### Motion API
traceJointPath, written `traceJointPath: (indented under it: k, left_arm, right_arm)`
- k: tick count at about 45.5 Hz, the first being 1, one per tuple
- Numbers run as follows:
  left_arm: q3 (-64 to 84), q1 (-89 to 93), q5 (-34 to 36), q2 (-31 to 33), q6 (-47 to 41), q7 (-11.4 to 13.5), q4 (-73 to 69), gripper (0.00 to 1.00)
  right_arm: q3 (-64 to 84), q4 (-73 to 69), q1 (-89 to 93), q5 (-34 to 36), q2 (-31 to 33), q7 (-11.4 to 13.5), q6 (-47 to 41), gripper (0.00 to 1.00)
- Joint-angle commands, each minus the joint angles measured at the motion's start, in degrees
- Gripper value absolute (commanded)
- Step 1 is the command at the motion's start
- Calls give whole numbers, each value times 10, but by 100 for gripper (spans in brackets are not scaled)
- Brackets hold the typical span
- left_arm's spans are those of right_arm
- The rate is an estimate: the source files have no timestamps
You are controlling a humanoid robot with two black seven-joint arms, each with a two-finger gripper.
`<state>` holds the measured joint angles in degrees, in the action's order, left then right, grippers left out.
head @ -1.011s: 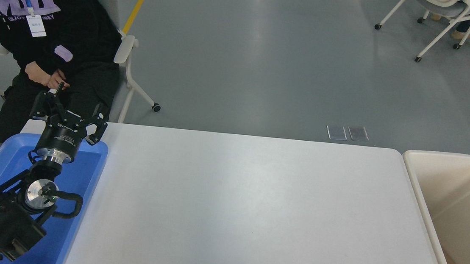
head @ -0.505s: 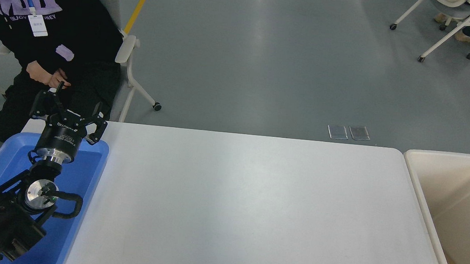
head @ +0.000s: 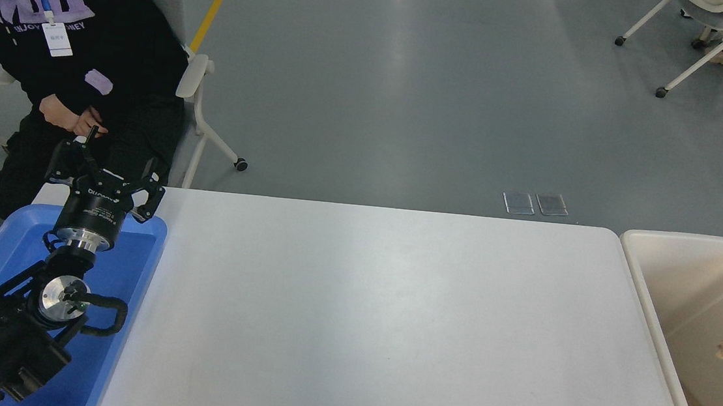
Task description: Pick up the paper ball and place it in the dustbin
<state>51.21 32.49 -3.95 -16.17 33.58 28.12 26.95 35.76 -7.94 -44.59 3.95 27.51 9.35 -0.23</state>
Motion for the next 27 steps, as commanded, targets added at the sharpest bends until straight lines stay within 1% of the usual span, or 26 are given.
traceJointPath:
  k: [1,8,9,11,12,20,27]
  left_arm:
    - [0,0,0,0,0,0,0,99]
    - [0,0,0,0,0,0,0,99]
    - [0,0,0,0,0,0,0,99]
    - [0,0,0,0,0,0,0,99]
    - [0,-1,0,0,0,0,-1,99]
    - [0,0,0,0,1,0,0,99]
    - [0,0,0,0,1,0,0,99]
  right_arm:
    - [5,-116,-56,-1,50,0,7,94]
    - [35,-281,-156,1,124,1,4,94]
    - [47,-303,-174,2,133,1,3,95]
    - [76,-346,-215,3,147,1,3,100]
    - [97,-367,-236,3,150,1,3,100]
    - [272,-499,-415,7,147,1,-16,100]
    - [364,-576,-523,8,107,1,-54,100]
